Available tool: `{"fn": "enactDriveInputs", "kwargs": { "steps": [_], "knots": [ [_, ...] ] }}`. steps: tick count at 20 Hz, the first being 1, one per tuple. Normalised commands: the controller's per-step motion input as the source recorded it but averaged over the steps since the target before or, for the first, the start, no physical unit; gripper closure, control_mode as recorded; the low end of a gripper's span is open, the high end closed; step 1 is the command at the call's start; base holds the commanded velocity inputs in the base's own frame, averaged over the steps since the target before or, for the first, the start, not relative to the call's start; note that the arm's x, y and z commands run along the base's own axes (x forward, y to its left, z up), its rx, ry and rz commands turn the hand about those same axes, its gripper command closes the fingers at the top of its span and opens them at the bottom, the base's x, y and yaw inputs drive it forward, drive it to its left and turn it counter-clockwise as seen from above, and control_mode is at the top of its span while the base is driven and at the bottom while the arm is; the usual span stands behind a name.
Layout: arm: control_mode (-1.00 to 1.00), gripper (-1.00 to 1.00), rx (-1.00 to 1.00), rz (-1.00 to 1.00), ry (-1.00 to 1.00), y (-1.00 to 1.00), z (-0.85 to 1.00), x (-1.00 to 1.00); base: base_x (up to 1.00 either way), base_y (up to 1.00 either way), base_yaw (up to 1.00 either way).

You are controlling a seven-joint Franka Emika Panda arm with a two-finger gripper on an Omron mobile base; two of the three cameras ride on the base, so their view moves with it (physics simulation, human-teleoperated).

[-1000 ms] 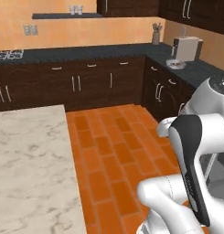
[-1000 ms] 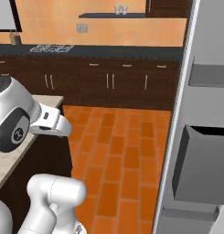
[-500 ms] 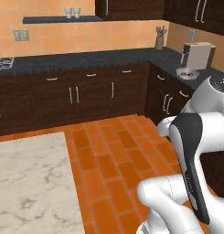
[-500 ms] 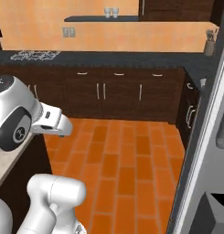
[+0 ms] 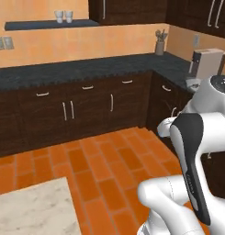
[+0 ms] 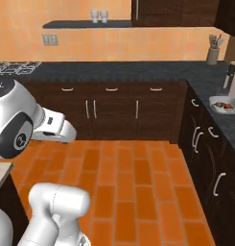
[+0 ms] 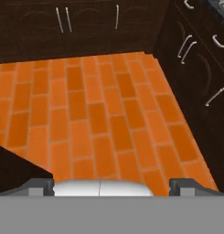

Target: Take the meat container that has the fish and place it on the second highest rack of the freezer. Then take the vegetable container that has the mushroom and bell pepper and place it on the highest rack of the freezer.

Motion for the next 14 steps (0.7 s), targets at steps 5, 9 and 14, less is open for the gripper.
{"fn": "enactDriveInputs", "kwargs": {
  "steps": [5, 9, 14],
  "knots": [
    [1.0, -1.0, 0.0, 0.0, 0.0, 0.0, 0.0, 0.0, 1.0, 0.01, -0.34],
    [1.0, -1.0, 0.0, 0.0, 0.0, 0.0, 0.0, 0.0, 1.0, 0.07, -0.36],
    [1.0, -1.0, 0.0, 0.0, 0.0, 0.0, 0.0, 0.0, 1.0, 0.17, -0.37]
  ]
}}
